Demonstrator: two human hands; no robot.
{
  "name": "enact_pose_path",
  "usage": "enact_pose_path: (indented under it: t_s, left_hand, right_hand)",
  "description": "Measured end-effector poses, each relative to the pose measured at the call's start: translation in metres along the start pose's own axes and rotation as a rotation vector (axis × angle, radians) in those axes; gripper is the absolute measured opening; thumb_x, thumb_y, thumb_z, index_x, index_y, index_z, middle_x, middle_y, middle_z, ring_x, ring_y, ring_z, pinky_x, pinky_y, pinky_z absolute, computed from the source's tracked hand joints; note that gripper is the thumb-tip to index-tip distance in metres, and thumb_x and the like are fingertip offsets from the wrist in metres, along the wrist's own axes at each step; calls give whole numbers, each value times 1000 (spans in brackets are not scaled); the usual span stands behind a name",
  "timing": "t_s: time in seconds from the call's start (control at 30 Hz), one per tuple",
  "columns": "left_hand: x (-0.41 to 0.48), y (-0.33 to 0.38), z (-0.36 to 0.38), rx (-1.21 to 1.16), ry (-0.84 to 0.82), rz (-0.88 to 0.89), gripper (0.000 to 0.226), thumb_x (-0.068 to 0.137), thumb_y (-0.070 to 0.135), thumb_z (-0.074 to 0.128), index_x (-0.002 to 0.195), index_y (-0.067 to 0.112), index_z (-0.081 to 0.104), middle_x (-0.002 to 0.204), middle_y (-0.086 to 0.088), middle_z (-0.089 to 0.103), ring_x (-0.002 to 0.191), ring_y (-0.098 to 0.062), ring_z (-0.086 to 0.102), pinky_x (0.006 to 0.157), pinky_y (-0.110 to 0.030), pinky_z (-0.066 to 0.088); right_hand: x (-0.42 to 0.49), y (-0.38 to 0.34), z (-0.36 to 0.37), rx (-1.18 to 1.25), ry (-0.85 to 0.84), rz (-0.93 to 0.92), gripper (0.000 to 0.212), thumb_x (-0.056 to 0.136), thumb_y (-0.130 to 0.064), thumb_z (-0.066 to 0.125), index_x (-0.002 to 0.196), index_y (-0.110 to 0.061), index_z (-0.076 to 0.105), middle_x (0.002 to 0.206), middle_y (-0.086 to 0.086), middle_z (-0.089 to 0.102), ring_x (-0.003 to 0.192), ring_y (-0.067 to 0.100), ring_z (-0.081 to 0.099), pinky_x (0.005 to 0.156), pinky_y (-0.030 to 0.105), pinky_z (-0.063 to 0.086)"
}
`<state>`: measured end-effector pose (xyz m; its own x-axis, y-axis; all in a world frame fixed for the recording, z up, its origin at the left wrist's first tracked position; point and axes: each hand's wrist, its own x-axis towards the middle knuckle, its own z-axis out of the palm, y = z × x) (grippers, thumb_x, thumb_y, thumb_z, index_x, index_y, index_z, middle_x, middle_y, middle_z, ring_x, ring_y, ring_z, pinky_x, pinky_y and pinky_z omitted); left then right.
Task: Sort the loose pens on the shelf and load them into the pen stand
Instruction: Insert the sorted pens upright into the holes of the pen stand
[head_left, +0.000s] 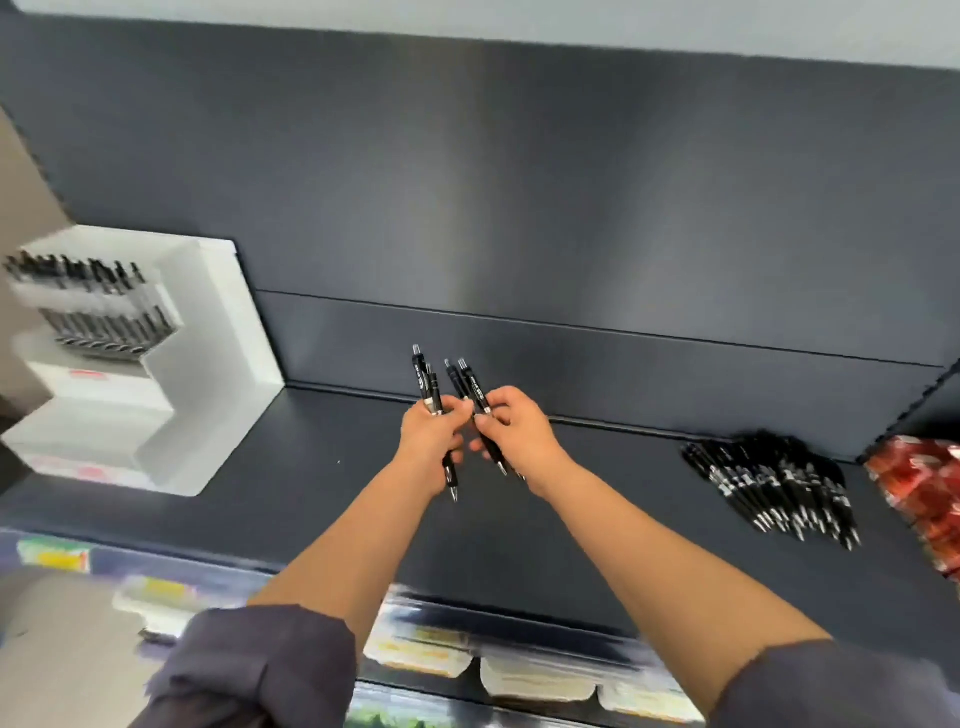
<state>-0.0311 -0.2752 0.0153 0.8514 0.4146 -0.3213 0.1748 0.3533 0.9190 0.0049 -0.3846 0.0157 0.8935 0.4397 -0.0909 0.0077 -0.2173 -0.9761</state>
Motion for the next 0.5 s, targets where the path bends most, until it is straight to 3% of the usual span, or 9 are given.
enact_pose_path:
  t_s: [0.1,0.3,0.4,0.5]
  left_hand:
    - [-30,2,-56,-46,150,29,18,90,7,60,79,14,47,57,0,51,33,-5,35,35,-16,29]
    - [-81,4,-154,-6,301,96,22,93,7,53,72,12,50,36,6,47,28,-5,37,33,-13,29]
    - [-92,14,-200,52,368,145,20,96,11,49,77,12,50,52,-1,46,41,-11,38,37,-17,28]
    - [-92,31,-245,94,435,200,14,96,12,49,83,13,45,62,-4,43,45,-13,35,38,-20,29]
  right_hand:
    - [-17,-6,54,21,-142,-37,12,93,-2,51,101,-11,50,90,9,65,66,19,63,59,26,51]
    - [-50,-19,156,2,-316,-12,16,93,-5,55,108,-7,50,95,17,63,76,26,63,66,33,56]
    - [-53,-36,200,-115,-355,-110,11,91,-12,59,100,-8,52,87,9,59,76,22,56,71,36,50]
    - [-46,-56,239,-286,-317,-238,20,87,-21,66,97,-4,62,97,8,60,87,23,57,83,37,46]
